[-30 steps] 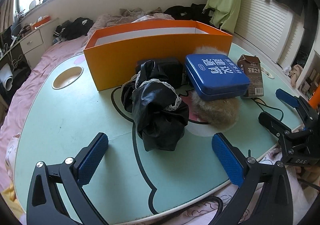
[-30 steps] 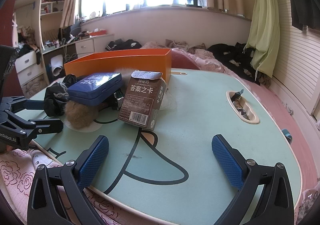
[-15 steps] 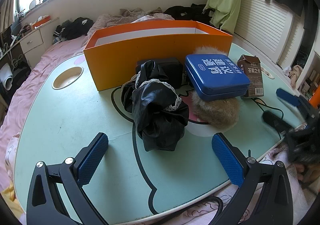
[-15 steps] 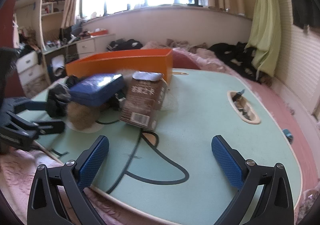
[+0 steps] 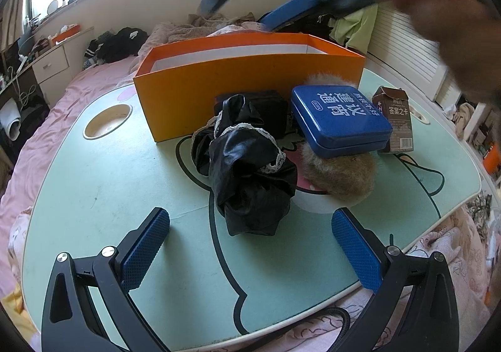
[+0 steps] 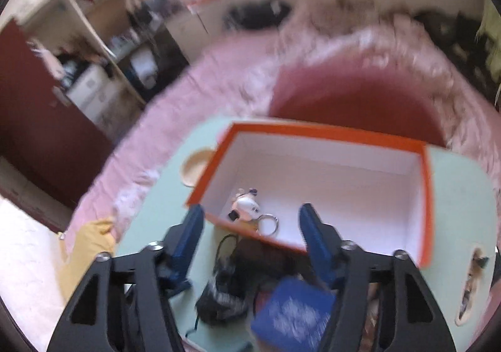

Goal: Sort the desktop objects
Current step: 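Reach into the box and grasp the figurine keychain with the right tool, then carry the figurine keychain out and set it beside the fluffy ball, then grasp the black lace cloth with the left tool while the right tool grasps the brown card box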

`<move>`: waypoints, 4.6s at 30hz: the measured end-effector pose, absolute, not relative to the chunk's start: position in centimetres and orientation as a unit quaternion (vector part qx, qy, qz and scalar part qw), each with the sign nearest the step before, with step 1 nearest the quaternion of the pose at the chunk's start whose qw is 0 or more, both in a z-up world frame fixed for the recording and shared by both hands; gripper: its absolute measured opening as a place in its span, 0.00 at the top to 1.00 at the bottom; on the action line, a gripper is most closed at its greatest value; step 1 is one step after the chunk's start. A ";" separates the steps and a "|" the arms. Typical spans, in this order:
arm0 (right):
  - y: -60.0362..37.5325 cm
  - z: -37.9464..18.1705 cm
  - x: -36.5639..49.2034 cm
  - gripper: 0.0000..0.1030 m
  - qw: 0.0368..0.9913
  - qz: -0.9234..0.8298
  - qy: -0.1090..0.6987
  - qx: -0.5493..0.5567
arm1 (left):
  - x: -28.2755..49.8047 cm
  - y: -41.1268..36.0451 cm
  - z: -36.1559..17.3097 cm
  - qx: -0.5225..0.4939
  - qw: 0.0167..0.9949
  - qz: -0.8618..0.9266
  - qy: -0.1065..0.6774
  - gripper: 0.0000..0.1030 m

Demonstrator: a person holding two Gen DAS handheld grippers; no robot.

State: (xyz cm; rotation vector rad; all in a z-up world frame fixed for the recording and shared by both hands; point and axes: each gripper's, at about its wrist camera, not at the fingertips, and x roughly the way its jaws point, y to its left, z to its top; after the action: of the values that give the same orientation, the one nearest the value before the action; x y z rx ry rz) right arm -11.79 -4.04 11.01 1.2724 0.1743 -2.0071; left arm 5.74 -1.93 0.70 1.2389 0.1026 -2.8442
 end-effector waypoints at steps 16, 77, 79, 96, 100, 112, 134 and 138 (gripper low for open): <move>-6.9 4.8 -13.5 0.42 0.338 -0.761 0.106 0.543 | 5.8 -2.4 0.7 0.398 0.023 -0.917 0.037 0.00; 10.5 2.0 -1.1 0.69 0.390 -0.827 0.010 0.405 | 6.5 -4.4 0.8 0.399 0.024 -0.916 0.042 0.00; 10.1 1.8 -1.8 0.68 0.386 -0.831 0.010 0.401 | 6.4 -4.6 0.7 0.399 0.025 -0.916 0.042 0.00; 15.9 1.3 5.0 0.14 0.321 -0.889 0.089 0.314 | 6.3 -5.5 0.4 0.396 0.025 -0.917 0.042 0.00; 16.6 -0.1 5.2 0.00 0.294 -0.910 0.095 0.278 | 6.3 -5.4 0.5 0.396 0.026 -0.917 0.041 0.00; 17.0 -0.4 5.0 0.00 0.307 -0.911 0.091 0.260 | 6.4 -5.3 0.6 0.396 0.027 -0.917 0.041 0.00; 16.6 -0.2 5.3 0.00 0.307 -0.911 0.090 0.260 | 5.8 -8.7 3.2 0.392 0.046 -0.914 0.090 0.00; 16.6 -0.2 5.3 0.00 0.307 -0.911 0.090 0.260 | 4.9 -7.3 2.8 0.415 0.061 -0.908 0.023 0.00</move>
State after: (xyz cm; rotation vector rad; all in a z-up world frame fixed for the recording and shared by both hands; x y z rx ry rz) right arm 5.30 16.63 -0.19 0.6877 0.2385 -2.4091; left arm 4.88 -7.32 2.82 1.2538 0.0687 -2.7457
